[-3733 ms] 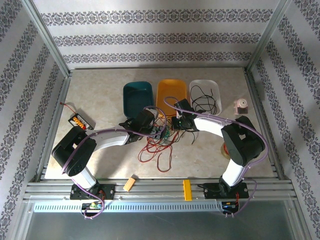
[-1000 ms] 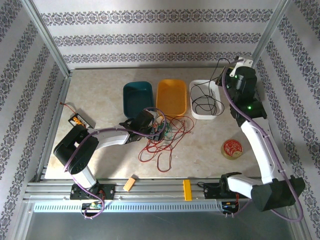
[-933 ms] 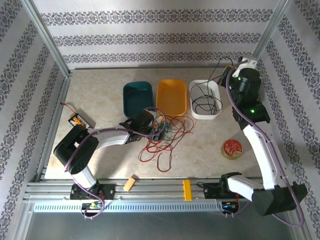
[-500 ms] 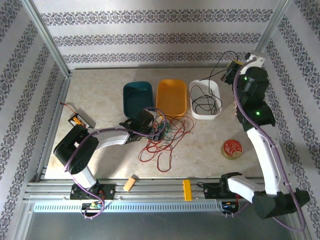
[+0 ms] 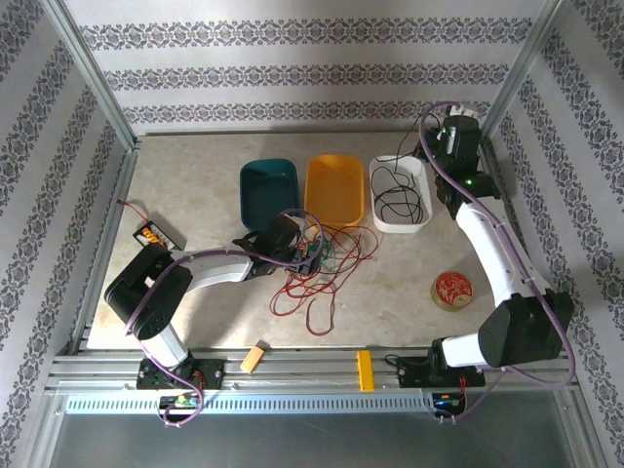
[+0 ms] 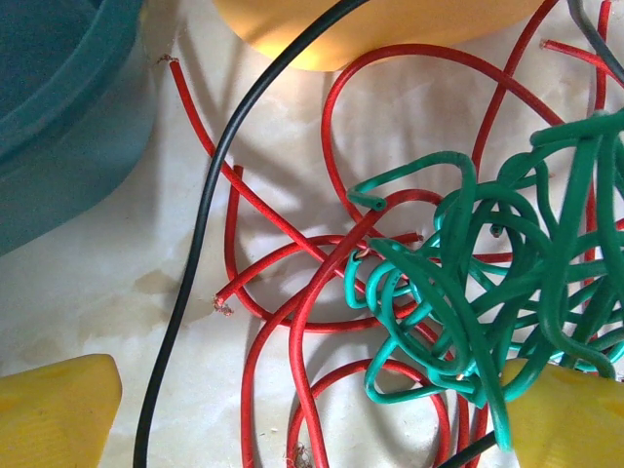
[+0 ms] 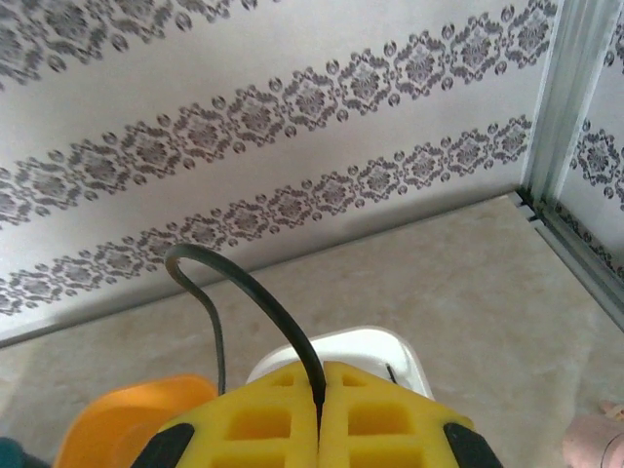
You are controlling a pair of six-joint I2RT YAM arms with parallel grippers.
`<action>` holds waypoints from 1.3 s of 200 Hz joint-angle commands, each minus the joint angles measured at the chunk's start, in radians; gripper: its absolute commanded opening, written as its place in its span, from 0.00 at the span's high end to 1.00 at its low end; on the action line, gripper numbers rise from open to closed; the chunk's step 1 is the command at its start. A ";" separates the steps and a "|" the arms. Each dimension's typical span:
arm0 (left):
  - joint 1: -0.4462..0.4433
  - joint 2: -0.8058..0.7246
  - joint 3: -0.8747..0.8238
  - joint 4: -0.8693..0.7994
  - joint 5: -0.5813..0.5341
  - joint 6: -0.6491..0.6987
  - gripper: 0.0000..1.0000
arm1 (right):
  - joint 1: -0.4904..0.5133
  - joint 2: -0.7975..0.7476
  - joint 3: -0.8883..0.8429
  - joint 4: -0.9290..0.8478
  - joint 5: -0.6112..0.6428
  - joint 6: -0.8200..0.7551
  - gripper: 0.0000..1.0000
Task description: Untangle the cables
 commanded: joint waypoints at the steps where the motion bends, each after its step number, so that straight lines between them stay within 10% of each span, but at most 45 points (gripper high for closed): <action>1: 0.012 0.012 0.015 -0.047 0.002 0.020 0.01 | -0.013 0.068 -0.035 0.029 0.036 -0.004 1.00; 105: 0.012 0.008 0.014 -0.057 -0.009 0.016 0.01 | -0.013 0.344 -0.019 -0.078 0.389 0.100 1.00; 163: 0.012 0.020 0.024 -0.062 -0.006 0.014 0.01 | 0.088 0.536 0.141 -0.129 0.580 -0.098 1.00; 235: 0.012 0.022 0.029 -0.070 -0.006 0.017 0.01 | 0.125 0.662 0.283 -0.202 0.582 -0.194 1.00; 260: 0.012 0.025 0.033 -0.074 -0.005 0.019 0.01 | 0.118 0.665 0.314 -0.265 0.532 -0.182 0.64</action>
